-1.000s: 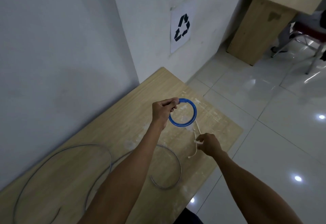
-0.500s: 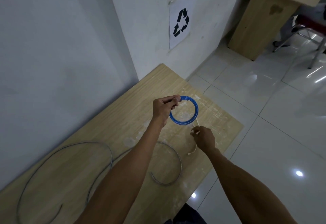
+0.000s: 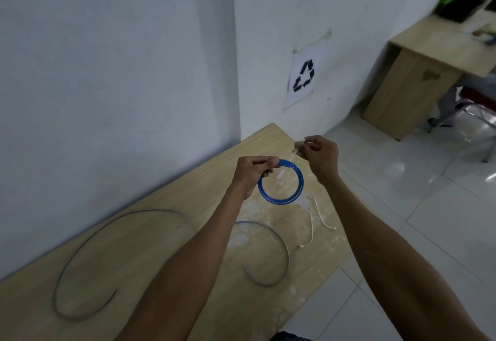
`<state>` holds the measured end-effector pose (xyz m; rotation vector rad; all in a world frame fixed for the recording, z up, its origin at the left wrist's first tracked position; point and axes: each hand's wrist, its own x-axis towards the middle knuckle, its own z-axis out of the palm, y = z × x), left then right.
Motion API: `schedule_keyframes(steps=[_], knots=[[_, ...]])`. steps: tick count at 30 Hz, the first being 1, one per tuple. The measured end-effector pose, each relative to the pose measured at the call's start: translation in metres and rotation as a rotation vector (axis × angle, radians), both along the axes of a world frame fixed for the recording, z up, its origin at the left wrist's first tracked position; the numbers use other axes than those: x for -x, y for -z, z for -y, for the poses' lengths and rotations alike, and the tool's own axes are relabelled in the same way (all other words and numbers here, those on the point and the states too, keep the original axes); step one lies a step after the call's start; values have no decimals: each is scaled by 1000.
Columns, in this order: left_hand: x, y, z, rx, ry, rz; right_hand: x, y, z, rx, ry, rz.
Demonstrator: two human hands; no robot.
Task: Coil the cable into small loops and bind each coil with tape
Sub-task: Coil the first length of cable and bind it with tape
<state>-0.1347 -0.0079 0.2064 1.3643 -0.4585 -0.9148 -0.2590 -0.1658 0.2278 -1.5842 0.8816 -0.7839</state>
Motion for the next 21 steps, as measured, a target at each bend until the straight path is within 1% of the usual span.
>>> schedule_keyframes(steps=[3,6,11,15,21], knots=[[-6,-16,-26,8,-22,24,-17,-25,-23,-19,-206,54],[-12,-28,-51,21,-49,43,-31,-35,-51,-6,-338,7],[-20,-39,-89,21,-120,78,-52,-45,-87,48,-407,-67],[-24,-45,-114,6,-179,93,-62,-54,-111,35,-458,-97],[-33,-55,-139,-20,-242,112,-73,-61,-139,87,-489,-64]])
